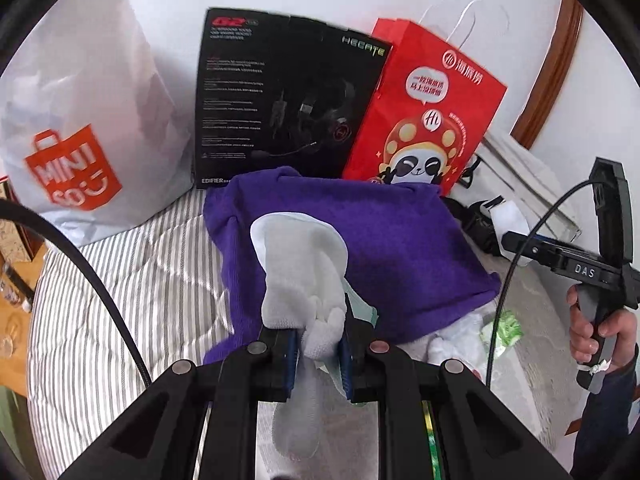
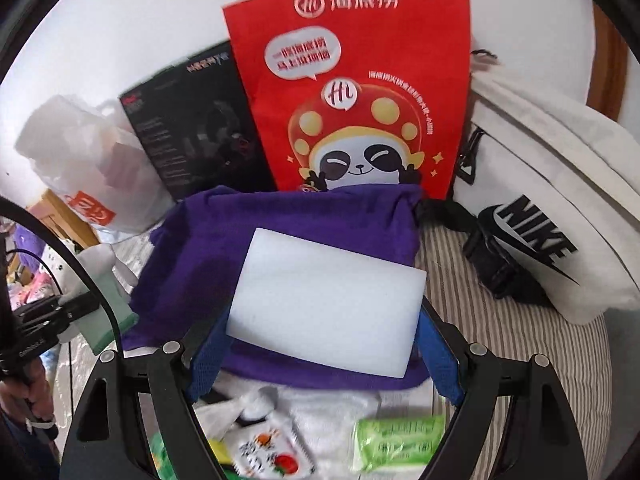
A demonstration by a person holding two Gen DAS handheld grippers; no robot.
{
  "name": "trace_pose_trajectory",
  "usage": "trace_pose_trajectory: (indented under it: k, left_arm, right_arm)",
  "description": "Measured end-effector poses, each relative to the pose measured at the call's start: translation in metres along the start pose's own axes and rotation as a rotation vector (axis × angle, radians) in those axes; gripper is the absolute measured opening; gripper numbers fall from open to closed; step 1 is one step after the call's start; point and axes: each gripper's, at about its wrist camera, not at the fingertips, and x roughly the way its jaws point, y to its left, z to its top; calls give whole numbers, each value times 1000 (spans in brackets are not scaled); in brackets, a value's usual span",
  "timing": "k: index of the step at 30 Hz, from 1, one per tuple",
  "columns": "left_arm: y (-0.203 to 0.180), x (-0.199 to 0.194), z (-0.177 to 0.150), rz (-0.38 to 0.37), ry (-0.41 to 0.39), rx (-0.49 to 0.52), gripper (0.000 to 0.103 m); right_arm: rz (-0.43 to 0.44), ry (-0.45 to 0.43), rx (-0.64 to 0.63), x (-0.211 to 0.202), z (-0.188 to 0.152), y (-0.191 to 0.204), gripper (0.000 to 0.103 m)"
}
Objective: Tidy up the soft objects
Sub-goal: 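Carry the sponge with the right gripper onto the purple towel while the left carries the glove there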
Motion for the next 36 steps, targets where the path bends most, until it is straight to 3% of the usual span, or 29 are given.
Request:
trace_pose_trajectory:
  k: [18,36]
  left_arm:
    - [8,98,63,-17,66,8,17]
    - [6,167,76,53,177,52,19]
  right_arm:
    - [-108,134,-46,122,44,2,84]
    - [-107,222,-62,162,45,-7,88]
